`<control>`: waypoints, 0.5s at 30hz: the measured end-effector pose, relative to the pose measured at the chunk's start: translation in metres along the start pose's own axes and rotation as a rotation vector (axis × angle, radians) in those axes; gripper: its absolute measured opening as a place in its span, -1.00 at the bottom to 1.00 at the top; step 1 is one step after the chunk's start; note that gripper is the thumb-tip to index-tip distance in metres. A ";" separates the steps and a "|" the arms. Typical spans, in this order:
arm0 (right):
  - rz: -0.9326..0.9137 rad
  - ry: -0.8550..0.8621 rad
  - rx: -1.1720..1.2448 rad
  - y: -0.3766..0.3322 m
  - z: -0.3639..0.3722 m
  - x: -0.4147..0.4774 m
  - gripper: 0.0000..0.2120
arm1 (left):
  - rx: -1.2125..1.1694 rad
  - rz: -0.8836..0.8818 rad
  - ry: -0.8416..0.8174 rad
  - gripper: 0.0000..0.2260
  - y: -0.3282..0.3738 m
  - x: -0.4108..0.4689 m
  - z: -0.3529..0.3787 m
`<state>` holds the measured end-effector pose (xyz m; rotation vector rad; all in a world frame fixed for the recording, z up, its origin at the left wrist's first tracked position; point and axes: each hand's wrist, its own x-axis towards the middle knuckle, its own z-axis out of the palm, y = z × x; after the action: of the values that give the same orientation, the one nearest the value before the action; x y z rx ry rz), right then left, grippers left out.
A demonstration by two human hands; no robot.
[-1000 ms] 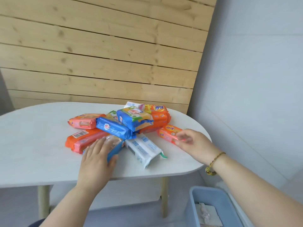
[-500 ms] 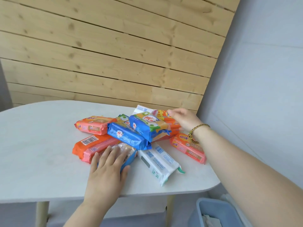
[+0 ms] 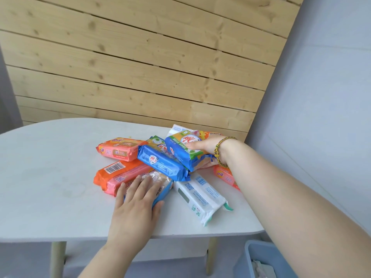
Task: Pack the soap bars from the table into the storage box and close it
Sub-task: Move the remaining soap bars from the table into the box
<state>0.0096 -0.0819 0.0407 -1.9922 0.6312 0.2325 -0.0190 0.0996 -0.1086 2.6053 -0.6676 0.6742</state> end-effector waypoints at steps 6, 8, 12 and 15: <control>-0.098 0.065 0.106 0.007 -0.007 -0.004 -0.87 | 0.038 -0.014 -0.051 -0.47 0.007 0.003 -0.008; -0.116 0.060 0.153 0.011 -0.016 -0.008 -0.87 | 0.005 -0.006 -0.054 -0.52 0.015 0.005 -0.014; -0.165 0.118 0.189 0.029 -0.050 -0.027 -0.91 | -0.205 0.080 -0.016 -0.59 0.042 0.004 -0.020; -0.196 0.189 0.153 0.058 -0.081 -0.054 -0.88 | -0.456 0.190 -0.002 -0.64 0.072 0.001 -0.021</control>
<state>-0.0747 -0.1561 0.0581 -1.9247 0.5500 -0.1212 -0.0634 0.0496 -0.0745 2.1420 -0.9535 0.5013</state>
